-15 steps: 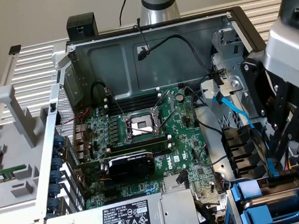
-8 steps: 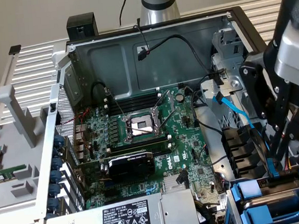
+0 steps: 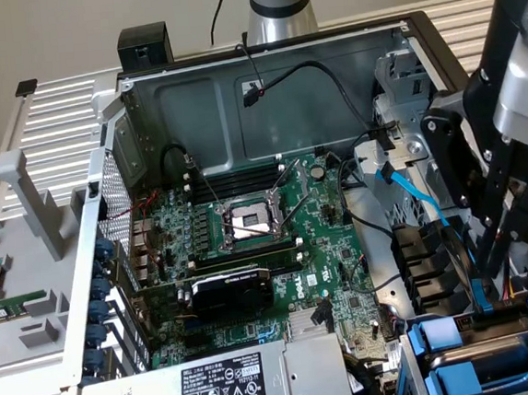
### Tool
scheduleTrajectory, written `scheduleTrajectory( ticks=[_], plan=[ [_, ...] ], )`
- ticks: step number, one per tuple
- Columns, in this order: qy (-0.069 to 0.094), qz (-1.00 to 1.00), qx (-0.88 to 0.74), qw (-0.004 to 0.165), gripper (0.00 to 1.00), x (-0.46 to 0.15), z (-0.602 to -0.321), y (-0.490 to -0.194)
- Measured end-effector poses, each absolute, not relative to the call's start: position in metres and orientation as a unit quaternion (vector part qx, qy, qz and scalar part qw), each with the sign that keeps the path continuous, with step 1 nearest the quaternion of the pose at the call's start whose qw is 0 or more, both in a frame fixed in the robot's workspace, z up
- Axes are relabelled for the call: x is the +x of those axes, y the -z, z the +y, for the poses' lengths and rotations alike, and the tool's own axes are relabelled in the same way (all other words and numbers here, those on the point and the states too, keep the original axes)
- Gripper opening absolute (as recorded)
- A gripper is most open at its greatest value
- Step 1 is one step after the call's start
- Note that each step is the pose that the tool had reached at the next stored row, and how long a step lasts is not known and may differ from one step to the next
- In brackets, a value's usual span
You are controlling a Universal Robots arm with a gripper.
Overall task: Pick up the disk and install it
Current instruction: 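Insert the second disk wire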
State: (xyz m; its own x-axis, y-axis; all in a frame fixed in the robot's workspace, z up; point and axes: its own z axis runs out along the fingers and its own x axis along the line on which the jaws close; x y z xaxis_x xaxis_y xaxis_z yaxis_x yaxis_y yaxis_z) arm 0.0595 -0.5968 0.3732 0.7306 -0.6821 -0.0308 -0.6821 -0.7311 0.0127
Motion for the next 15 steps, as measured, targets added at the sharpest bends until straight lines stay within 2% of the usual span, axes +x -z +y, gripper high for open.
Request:
scheduleTrajectory(
  ticks=[15],
  plan=[
    [0.015, -0.305, 0.952, 0.002, 0.15, 0.059, -0.582, -0.373]
  ],
)
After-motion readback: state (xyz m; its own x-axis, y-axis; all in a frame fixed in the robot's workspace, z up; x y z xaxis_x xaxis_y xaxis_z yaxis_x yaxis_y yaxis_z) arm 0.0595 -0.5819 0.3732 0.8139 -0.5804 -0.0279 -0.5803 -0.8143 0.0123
